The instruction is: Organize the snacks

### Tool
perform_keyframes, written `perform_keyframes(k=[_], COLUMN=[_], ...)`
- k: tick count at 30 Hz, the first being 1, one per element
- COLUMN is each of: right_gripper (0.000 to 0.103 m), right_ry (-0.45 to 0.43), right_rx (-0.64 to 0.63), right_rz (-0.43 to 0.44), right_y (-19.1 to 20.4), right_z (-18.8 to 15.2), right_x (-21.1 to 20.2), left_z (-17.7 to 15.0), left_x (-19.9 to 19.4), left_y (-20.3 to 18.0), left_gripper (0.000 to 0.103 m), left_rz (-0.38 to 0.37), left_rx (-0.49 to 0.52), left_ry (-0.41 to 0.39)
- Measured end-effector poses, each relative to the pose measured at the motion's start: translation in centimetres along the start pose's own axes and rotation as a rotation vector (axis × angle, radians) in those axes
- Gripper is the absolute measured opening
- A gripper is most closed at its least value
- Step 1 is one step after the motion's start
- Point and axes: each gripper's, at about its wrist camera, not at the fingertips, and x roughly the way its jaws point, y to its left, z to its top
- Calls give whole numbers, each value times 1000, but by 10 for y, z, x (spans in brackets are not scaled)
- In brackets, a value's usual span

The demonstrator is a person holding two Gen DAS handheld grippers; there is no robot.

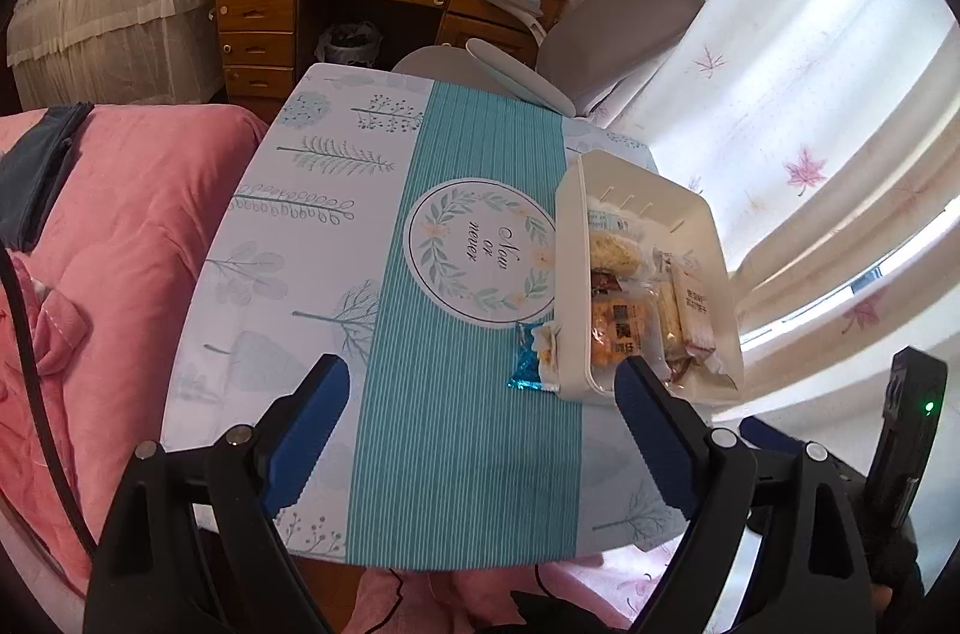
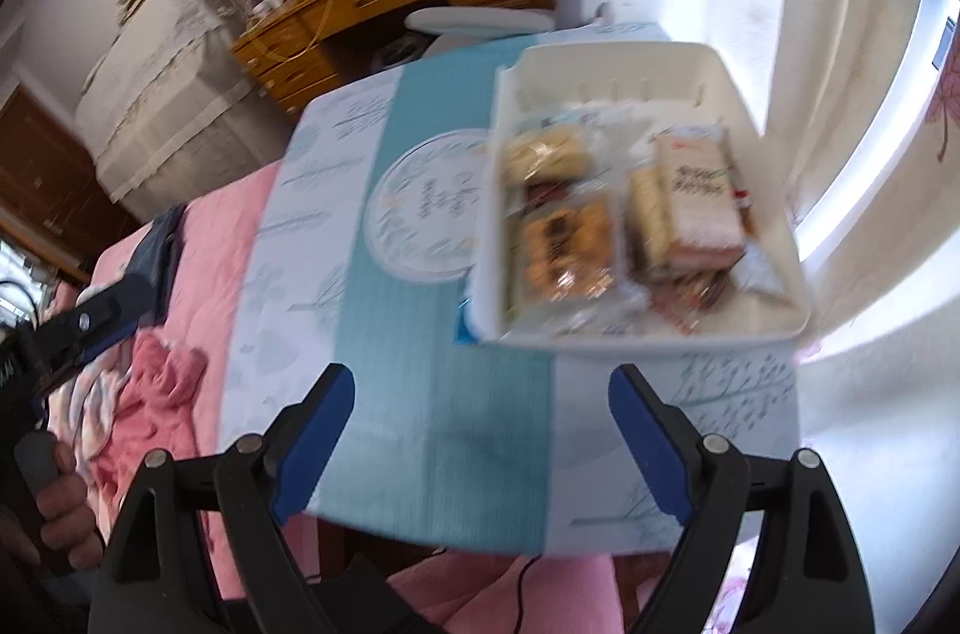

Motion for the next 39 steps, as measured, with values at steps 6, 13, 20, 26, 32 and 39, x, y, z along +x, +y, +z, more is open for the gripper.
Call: perform_keyframes(k=[6,13,20,26,32,39], right_gripper=[88,89,98,102,103,103], right_ry=[48,46,29,37,59,57], right_rx=[-32,-59,-77,-46,-24,7], right_rz=[51,94,71,24,-3,-14], right_y=[22,37,48,39,30,19], right_z=[-19,-11,-15,-17,-16,-15], right_x=[-22,-48,-55,-50,-47,-47], left_z=[-10,-15,-19,-20,-16,-12], left_x=[-31,-54,-51,-42,-37,-30], left_y=[-13,-27,-27,-32,-46,-58], left_gripper=[97,101,102,102,102,102], left_rz=[59,123,146,136,121,123], left_rx=[34,36,-2,4,40,72], left_ry=[-25,-65,-53,-35,-35,-23])
